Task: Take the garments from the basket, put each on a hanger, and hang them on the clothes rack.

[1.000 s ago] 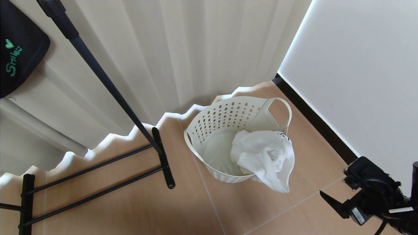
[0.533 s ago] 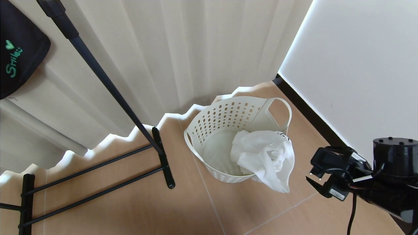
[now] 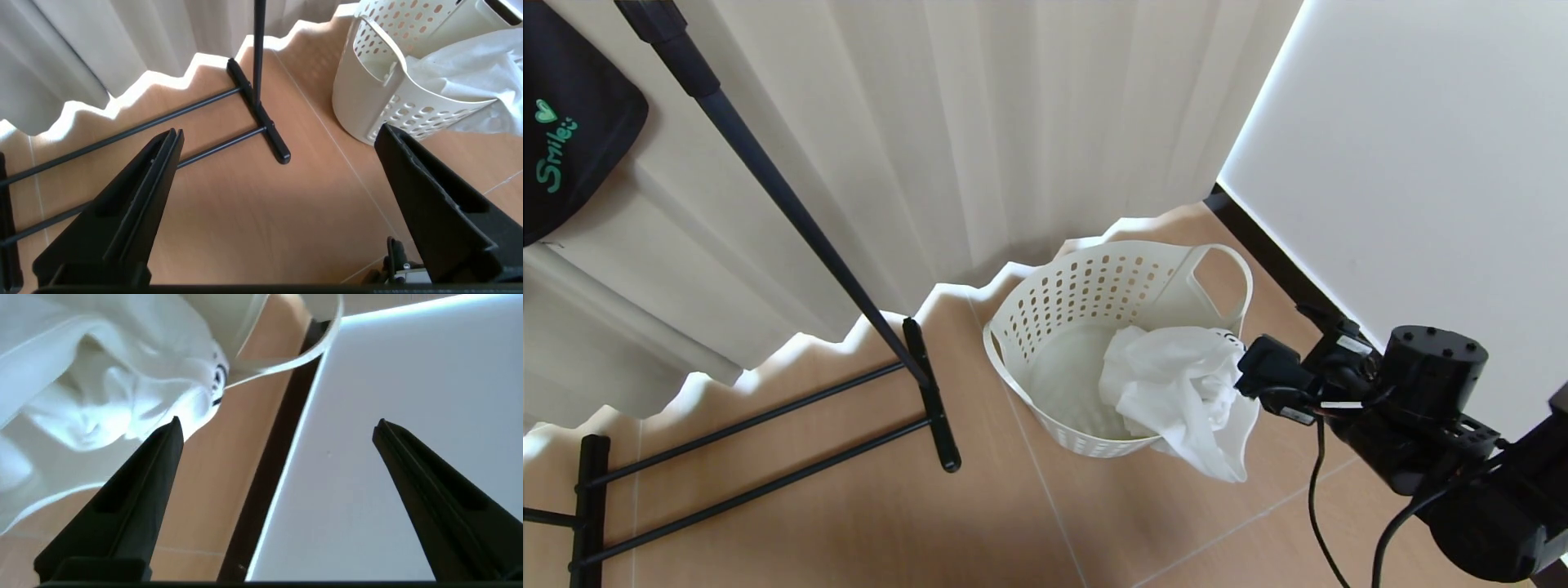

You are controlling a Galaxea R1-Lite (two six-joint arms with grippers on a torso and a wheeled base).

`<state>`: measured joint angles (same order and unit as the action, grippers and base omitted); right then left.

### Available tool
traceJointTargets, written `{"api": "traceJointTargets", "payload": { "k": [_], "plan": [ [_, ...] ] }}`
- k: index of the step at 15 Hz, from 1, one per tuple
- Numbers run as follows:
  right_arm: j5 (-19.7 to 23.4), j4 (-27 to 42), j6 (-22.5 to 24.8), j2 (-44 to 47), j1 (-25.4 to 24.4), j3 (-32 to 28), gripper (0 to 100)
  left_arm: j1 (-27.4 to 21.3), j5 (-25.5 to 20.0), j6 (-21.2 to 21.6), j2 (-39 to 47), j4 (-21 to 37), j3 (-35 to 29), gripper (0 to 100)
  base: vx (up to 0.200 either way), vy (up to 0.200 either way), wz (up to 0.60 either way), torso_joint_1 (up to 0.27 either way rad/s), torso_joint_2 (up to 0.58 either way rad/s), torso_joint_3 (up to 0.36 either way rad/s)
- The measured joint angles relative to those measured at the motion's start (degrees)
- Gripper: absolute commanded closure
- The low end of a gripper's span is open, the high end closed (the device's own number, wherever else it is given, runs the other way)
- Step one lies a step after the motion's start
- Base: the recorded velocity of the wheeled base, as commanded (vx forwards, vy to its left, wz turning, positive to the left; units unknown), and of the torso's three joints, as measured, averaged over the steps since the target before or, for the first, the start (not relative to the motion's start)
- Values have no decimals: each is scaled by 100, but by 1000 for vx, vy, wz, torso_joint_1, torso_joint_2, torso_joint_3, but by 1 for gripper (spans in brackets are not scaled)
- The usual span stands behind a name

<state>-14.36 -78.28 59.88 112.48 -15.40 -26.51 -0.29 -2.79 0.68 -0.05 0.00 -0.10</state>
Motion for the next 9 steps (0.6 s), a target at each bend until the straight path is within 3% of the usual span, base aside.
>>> {"api": "traceJointTargets", "payload": {
  "k": [1, 6, 9],
  "plan": [
    [-6, -325, 33, 260, 27, 45, 0, 0, -2, 0, 0, 0, 0, 0, 0, 0, 0, 0, 0, 0],
    [161, -169, 17, 527, 368, 135, 0, 0, 0, 0, 0, 0, 0, 0, 0, 0, 0, 0, 0, 0],
    [194, -219, -299, 658, 422, 56, 0, 2, 0, 2, 0, 0, 0, 0, 0, 0, 0, 0, 0, 0]
  ]
}}
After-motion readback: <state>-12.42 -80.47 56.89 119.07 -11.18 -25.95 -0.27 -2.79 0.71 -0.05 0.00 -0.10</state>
